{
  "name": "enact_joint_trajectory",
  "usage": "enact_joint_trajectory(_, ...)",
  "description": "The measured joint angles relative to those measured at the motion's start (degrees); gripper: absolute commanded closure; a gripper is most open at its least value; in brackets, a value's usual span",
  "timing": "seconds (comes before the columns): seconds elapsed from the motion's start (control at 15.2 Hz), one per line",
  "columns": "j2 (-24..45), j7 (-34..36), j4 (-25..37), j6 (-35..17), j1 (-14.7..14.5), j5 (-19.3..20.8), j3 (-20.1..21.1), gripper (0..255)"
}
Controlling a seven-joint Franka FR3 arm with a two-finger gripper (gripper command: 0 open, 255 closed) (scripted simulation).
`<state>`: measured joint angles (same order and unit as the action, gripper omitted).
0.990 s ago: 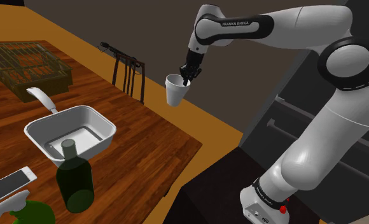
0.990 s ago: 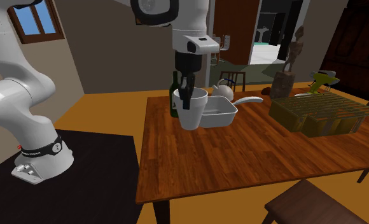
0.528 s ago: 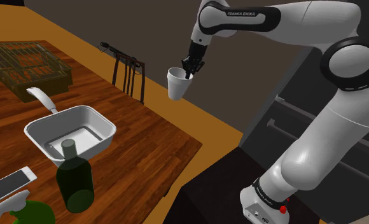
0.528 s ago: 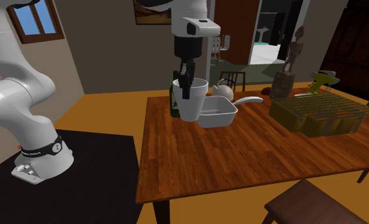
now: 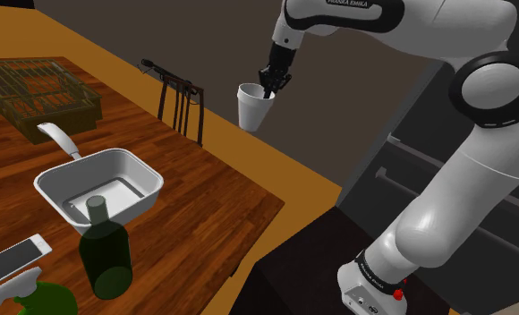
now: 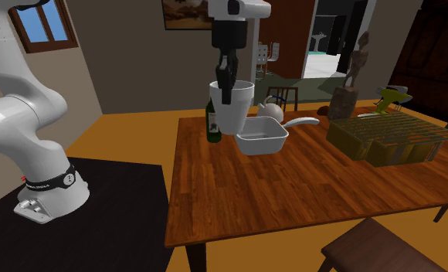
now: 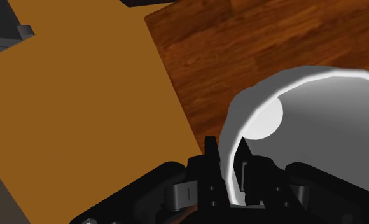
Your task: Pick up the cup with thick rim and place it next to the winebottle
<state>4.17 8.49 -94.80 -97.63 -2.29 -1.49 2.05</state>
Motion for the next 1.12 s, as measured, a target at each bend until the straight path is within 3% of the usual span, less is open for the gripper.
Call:
enact_joint_trajectory(0.86, 1.8, 0.29, 12.22, 10.42, -0.02, 0.08, 0.01, 255)
enact_joint_trajectory(1.12, -0.11, 2.69, 10.7, 10.76, -1.35, 0.03, 1.11, 255)
